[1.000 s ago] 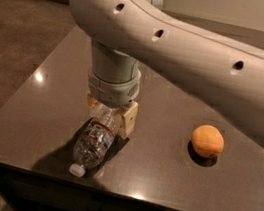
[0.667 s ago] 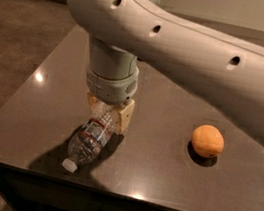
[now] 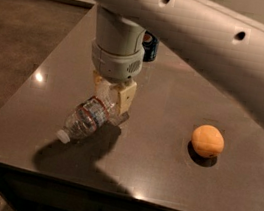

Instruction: Pick water bottle

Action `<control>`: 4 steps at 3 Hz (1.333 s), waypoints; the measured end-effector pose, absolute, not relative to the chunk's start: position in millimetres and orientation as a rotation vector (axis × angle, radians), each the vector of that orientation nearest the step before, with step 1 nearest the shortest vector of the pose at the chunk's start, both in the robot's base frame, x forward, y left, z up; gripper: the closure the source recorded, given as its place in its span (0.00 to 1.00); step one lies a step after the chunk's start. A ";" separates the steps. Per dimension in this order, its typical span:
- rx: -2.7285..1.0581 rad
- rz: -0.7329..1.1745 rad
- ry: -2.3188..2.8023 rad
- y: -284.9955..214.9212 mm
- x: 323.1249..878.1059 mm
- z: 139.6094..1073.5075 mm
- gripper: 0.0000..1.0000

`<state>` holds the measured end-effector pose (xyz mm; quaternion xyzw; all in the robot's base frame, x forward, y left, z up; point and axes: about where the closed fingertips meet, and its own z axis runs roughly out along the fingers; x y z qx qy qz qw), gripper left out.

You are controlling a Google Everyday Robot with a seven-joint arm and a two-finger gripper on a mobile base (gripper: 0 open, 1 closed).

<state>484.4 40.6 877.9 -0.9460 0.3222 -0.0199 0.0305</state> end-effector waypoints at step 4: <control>-2.641 0.001 1.353 12.5 559.3 918.5 1.00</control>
Offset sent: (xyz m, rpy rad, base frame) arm 0.0691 -0.0393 0.0477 0.0891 0.0513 -0.3109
